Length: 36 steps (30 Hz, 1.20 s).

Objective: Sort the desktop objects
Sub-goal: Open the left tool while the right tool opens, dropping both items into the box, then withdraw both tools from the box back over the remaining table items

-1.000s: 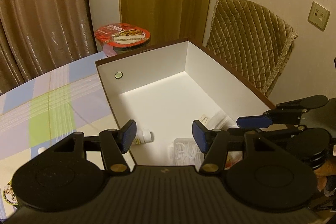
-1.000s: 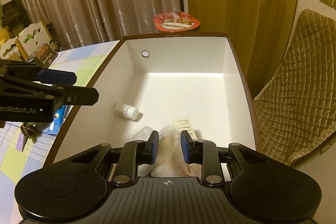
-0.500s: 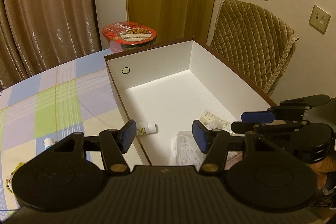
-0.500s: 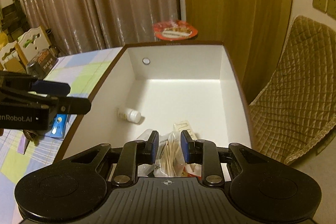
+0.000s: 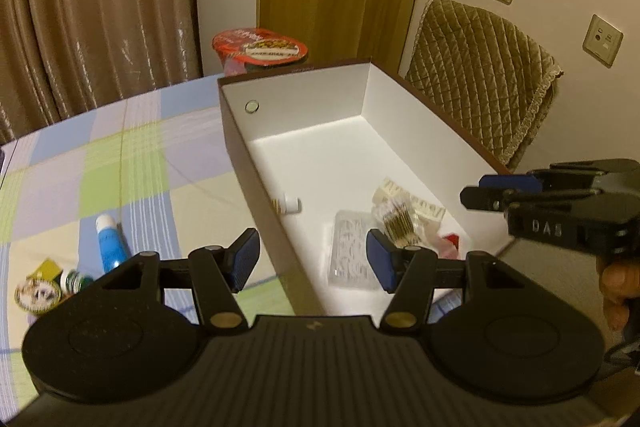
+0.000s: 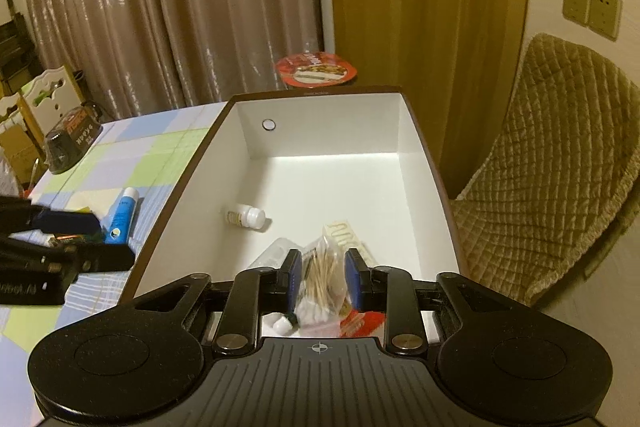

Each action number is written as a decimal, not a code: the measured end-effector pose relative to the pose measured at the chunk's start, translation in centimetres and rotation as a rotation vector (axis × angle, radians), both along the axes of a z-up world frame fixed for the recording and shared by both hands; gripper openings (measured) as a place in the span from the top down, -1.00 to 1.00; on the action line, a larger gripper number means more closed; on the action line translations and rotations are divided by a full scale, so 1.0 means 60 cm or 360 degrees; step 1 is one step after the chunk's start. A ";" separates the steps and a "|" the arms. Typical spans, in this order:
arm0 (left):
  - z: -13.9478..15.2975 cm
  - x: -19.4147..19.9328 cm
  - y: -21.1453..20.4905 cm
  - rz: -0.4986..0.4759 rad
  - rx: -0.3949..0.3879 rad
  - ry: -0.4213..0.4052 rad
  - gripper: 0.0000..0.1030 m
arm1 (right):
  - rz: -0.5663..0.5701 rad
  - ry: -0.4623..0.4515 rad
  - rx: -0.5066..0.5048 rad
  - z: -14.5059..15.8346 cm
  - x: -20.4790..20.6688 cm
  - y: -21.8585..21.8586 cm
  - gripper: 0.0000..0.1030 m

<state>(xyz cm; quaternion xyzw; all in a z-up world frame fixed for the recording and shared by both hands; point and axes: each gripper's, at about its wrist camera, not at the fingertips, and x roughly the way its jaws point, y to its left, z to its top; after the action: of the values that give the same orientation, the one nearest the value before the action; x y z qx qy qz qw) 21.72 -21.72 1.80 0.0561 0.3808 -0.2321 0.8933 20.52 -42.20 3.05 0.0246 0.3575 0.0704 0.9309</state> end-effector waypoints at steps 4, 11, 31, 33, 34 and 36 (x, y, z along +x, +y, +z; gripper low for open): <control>-0.007 -0.029 0.018 0.0013 -0.0004 0.0026 -0.12 | -0.0002 -0.0090 -0.0068 0.010 -0.033 0.017 -0.99; -0.018 -0.074 0.055 0.0012 -0.0007 0.0060 -0.16 | -0.0045 -0.0080 -0.0072 0.015 -0.081 0.036 -0.99; -0.056 -0.154 0.157 0.0077 0.0014 0.0146 -0.51 | 0.0056 0.0154 -0.0094 -0.022 -0.147 0.122 -0.99; -0.058 -0.157 0.168 0.0094 0.0016 0.0152 -0.52 | 0.0093 0.0171 -0.0092 -0.026 -0.148 0.136 -0.99; -0.059 -0.159 0.173 0.0104 0.0018 0.0156 -0.52 | 0.0112 0.0177 -0.0091 -0.028 -0.148 0.143 -0.99; -0.061 -0.161 0.185 0.0125 0.0022 0.0162 -0.61 | 0.0155 0.0187 -0.0094 -0.030 -0.147 0.158 -0.99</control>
<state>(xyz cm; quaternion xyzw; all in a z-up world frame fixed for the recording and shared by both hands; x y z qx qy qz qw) 12.06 -10.64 -1.84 0.0353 0.4293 -0.1967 0.8808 11.70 -32.70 1.22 -0.0163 0.4142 0.1035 0.9041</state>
